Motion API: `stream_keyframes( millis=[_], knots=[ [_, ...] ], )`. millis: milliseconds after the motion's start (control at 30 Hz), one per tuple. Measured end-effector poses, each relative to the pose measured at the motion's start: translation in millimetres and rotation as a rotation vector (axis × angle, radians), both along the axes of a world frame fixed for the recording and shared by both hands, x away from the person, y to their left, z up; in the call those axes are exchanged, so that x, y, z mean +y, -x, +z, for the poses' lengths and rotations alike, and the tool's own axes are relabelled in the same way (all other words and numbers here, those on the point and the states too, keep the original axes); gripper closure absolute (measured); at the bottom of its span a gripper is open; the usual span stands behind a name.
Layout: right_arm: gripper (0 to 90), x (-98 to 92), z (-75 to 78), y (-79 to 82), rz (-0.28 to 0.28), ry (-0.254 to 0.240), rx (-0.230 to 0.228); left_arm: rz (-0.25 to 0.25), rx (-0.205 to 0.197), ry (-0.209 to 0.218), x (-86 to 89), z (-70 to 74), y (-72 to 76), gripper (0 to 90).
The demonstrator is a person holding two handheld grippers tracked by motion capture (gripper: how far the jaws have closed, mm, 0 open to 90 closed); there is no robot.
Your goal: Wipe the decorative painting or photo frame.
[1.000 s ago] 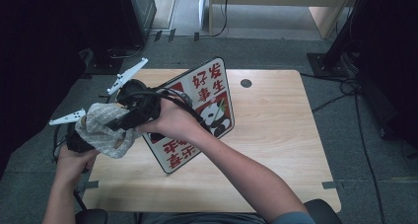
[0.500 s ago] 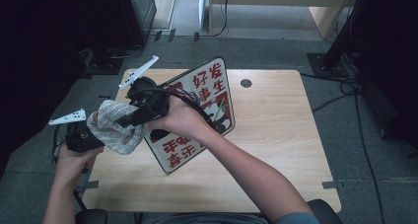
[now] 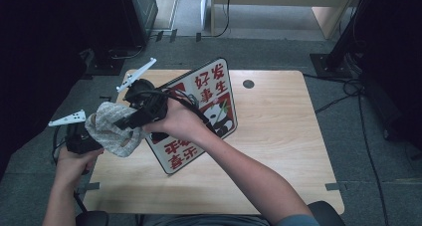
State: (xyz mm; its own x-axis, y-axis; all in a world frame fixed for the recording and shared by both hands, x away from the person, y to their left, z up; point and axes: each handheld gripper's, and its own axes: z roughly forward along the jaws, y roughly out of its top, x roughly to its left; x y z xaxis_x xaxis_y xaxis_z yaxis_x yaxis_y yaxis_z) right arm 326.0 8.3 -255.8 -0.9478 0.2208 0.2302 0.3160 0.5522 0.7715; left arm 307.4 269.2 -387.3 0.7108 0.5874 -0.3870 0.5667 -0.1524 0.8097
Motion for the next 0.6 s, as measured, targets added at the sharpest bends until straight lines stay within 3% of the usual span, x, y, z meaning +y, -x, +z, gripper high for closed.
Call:
stream_keyframes(
  millis=[600],
  knots=[
    [64.2,-6.9,-26.5,2.8,-0.006,0.022,0.038,0.012,-0.013,0.005,2.1,0.1,0.7,61.1]
  ],
)
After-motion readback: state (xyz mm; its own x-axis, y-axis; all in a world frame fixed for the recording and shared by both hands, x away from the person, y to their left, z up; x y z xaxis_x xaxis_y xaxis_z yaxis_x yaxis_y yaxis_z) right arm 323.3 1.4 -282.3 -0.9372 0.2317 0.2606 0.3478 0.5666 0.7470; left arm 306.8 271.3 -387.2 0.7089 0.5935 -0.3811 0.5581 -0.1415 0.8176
